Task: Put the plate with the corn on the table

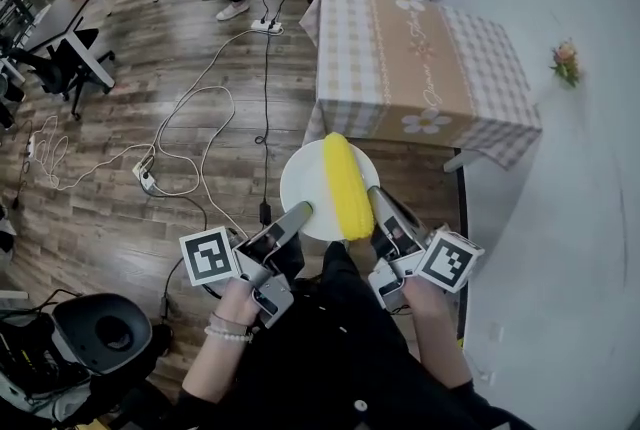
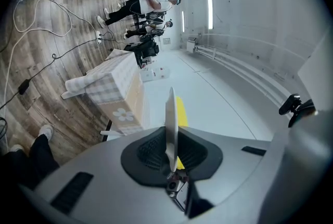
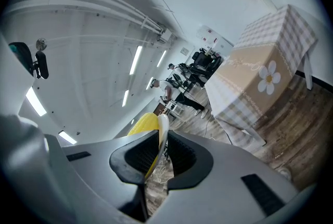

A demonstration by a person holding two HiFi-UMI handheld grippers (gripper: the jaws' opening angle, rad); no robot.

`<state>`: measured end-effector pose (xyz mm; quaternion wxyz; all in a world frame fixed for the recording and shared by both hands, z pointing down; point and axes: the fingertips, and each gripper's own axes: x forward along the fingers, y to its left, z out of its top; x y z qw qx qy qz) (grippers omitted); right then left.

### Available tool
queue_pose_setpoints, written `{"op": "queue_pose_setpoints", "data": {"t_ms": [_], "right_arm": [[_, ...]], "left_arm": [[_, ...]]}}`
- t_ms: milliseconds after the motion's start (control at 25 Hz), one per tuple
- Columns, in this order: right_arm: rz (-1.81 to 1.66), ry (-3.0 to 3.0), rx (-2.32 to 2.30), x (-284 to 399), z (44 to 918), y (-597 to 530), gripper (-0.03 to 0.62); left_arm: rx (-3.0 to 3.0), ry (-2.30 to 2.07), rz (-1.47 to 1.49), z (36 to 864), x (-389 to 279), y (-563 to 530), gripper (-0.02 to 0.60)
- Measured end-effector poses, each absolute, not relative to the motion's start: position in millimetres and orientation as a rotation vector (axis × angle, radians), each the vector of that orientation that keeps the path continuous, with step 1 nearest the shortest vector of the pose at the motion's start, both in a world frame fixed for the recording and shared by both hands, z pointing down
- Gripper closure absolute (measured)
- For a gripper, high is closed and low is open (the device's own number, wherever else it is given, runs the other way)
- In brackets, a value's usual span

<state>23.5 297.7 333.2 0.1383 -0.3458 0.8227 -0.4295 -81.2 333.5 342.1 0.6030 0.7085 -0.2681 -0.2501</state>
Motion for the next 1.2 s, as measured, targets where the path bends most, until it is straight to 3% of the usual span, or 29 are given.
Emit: {"op": "queue_pose_setpoints", "data": {"t_ms": [1200], "right_arm": [[-1.322, 2.461, -0.883, 65, 340, 121, 0.513]], "left_arm": [[1.595, -0.720, -0.669, 349, -35, 169, 0.532]]}}
